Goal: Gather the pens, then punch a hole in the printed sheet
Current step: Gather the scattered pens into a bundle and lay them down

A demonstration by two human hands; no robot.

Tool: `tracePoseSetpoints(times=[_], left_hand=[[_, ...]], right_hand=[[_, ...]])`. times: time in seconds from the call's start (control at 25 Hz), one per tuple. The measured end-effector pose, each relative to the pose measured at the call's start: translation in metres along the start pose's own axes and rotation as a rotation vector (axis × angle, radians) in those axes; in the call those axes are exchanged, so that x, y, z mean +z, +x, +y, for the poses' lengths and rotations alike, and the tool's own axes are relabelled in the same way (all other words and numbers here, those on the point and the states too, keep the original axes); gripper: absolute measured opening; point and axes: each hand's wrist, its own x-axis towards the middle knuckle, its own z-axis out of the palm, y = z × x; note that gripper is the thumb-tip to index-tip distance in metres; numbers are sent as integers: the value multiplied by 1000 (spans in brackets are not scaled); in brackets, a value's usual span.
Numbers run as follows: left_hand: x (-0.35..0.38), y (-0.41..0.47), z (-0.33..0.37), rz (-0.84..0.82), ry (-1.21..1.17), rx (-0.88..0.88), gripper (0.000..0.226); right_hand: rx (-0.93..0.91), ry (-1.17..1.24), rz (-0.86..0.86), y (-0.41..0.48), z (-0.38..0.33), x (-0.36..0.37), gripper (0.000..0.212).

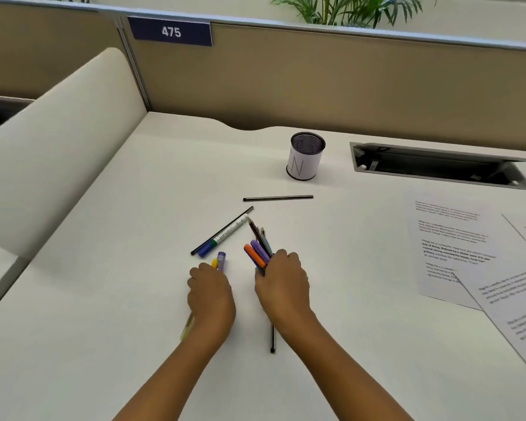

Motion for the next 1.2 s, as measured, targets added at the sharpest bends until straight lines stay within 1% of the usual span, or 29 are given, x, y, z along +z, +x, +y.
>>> tracePoseSetpoints(times=[0.12, 0.2, 0.28, 0.36, 0.44, 0.48, 0.52, 0.56, 0.6, 0.64, 0.68, 0.72, 0.8, 0.88, 0.96, 1.0, 1.04, 1.12, 1.16, 1.2], left_hand=[[-1, 2, -3, -45, -9, 33, 27], [-6, 6, -7, -93, -88, 29, 29], [-13, 13, -11, -162, -172, 15, 39], [-18, 17, -14, -197, -189, 62, 45], [-22, 20, -15, -185, -260, 160, 34], [-25, 20, -14, -206, -356, 197, 31], [-28, 20, -13, -269, -504, 206, 30], [-32, 19, -11, -366, -699, 184, 31], [-38, 18, -9, -475, -891, 143, 30], [-45, 18, -7, -571, -1046, 99, 29], [-51, 19, -5, -645, -1148, 56, 27], [-56, 21, -3, -707, -1205, 16, 26], [-62, 22, -2, -810, -1227, -21, 26], [-64, 21, -2, -909, -1227, 15, 31], [-63, 20, -3, -953, -1224, 95, 41], [-63, 20, -2, -919, -1213, 127, 46], [-62, 21, 0, -826, -1198, 148, 49], [-59, 25, 2, -519, -1142, 154, 50], [-58, 27, 2, -368, -1105, 143, 47], [-56, 29, 0, -249, -1059, 137, 42]], right_hand=[[46, -164, -32, 7, -16, 14, 46], [68, -240, -50, 14, -22, 22, 44], [78, -259, -60, 19, -26, 28, 41], [92, -238, -58, 19, -29, 29, 43], [77, -127, -8, 15, -31, 27, 43], [52, -19, 9, 12, -31, 25, 39], [25, 138, 2, 10, -30, 25, 32], [9, 323, -36, 7, -29, 24, 26], [7, 489, -95, 4, -28, 22, 26], [2, 599, -153, 0, -28, 21, 30], [-14, 659, -203, -2, -27, 20, 32], [-38, 685, -238, -4, -25, 20, 31], [-86, 680, -269, -4, -20, 23, 26], [-97, 645, -249, 1, -16, 25, 25], [-102, 638, -195, 7, -14, 26, 23], [-110, 669, -168, 8, -15, 27, 23], [-120, 721, -143, 8, -17, 28, 22], [-146, 837, -52, 7, -23, 33, 20], [-151, 902, 20, 6, -26, 37, 19], [-153, 971, 93, 6, -28, 40, 17]])
